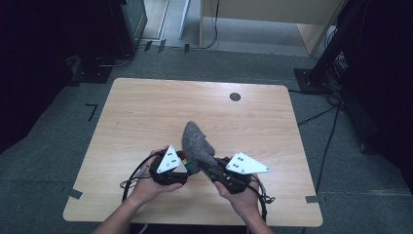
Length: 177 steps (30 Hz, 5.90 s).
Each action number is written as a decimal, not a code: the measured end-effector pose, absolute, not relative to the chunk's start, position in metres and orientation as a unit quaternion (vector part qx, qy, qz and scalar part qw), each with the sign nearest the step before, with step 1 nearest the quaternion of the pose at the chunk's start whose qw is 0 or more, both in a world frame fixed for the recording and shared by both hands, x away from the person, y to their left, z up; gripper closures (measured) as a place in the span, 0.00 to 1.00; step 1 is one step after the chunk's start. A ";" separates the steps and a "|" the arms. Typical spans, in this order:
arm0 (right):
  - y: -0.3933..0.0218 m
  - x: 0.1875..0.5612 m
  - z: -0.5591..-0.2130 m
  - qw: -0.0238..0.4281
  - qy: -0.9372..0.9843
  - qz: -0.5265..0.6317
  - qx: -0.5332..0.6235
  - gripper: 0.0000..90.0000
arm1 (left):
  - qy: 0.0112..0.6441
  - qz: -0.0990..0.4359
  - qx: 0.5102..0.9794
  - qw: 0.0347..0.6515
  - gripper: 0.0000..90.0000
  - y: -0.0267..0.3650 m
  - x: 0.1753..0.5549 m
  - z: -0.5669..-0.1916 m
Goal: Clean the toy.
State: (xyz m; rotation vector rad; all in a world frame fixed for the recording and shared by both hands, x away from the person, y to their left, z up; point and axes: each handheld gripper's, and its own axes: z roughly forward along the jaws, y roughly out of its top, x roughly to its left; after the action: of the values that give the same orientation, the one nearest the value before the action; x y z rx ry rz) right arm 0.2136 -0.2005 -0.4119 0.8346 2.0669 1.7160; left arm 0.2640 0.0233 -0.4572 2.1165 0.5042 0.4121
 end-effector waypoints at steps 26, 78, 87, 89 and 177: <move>-0.179 0.214 -0.421 0.268 0.760 0.495 0.323 0.81 | 0.201 0.181 0.855 0.442 0.38 0.023 0.258 -0.452; -0.214 0.230 -0.434 0.259 0.743 0.485 0.382 0.81 | 0.136 0.151 0.785 0.585 0.38 0.053 0.253 -0.436; -0.199 0.203 -0.411 0.292 0.712 0.546 0.331 0.82 | 0.134 0.138 0.793 0.579 0.38 0.049 0.253 -0.439; -0.200 0.207 -0.417 0.281 0.709 0.546 0.346 0.82 | 0.132 0.130 0.787 0.588 0.38 0.053 0.253 -0.437; -0.185 0.217 -0.445 0.153 0.756 0.571 0.281 0.82 | 0.185 0.078 0.733 0.650 0.38 0.068 0.263 -0.428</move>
State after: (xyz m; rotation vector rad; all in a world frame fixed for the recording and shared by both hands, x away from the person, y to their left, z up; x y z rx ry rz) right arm 0.2167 -0.1847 -0.4450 0.8047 2.1693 1.6371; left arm 0.2626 0.0684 -0.4284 1.6663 0.4205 0.1766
